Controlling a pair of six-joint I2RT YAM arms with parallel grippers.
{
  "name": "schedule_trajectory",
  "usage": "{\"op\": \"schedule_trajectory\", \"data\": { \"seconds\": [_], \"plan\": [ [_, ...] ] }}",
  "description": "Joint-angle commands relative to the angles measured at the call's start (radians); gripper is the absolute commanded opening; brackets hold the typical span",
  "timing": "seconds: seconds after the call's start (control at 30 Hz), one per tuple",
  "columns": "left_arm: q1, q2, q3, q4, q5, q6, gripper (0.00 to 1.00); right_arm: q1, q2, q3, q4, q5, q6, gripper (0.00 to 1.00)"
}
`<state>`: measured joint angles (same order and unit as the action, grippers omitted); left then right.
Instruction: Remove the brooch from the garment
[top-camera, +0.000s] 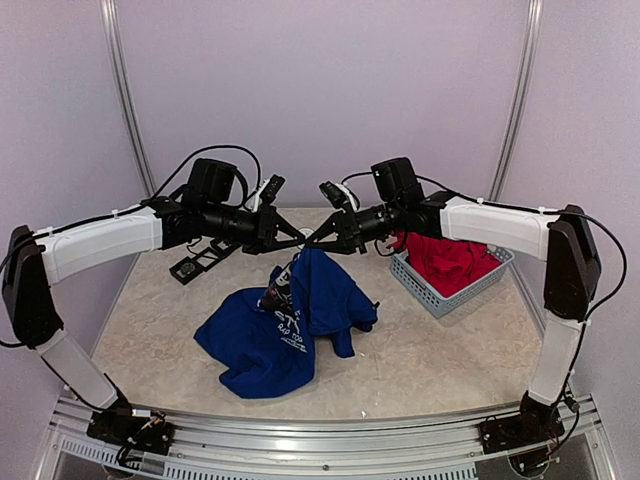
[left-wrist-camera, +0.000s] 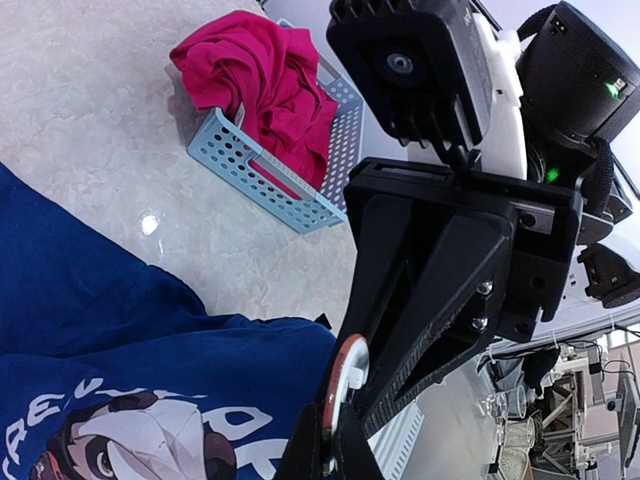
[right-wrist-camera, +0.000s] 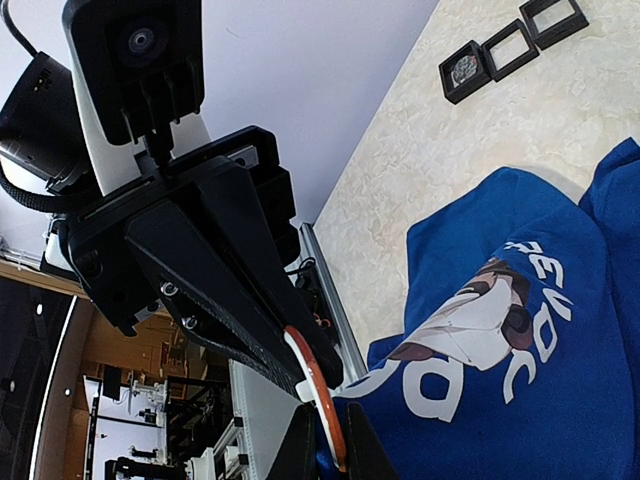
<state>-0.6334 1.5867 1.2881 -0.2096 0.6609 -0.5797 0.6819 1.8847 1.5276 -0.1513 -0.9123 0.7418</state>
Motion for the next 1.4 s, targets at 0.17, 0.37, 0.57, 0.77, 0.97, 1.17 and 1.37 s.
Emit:
{"op": "schedule_trajectory", "data": {
  "seconds": [0.17,0.37,0.57,0.77,0.97,1.17,1.37],
  "plan": [
    [-0.051,-0.050,0.050,0.098,0.216,0.001,0.00,-0.043,0.108,0.031,-0.143,0.270,-0.105,0.11],
    [0.001,-0.087,-0.029,0.147,0.220,-0.043,0.00,-0.045,0.044,0.025,-0.083,0.217,-0.136,0.23],
    [0.020,-0.095,-0.039,0.123,0.206,-0.037,0.00,-0.048,-0.031,0.002,0.010,0.096,-0.155,0.40],
    [0.021,-0.106,-0.067,0.173,0.197,-0.060,0.00,-0.056,-0.102,-0.044,0.140,0.047,-0.083,0.54],
    [0.021,-0.120,-0.090,0.233,0.183,-0.084,0.00,-0.055,-0.111,-0.084,0.231,0.027,-0.018,0.55],
    [0.021,-0.121,-0.092,0.246,0.156,-0.092,0.00,-0.040,-0.119,-0.102,0.294,-0.046,0.002,0.55],
    [0.021,-0.110,-0.088,0.247,0.138,-0.104,0.00,-0.023,-0.121,-0.126,0.391,-0.103,0.052,0.50]
  ]
}}
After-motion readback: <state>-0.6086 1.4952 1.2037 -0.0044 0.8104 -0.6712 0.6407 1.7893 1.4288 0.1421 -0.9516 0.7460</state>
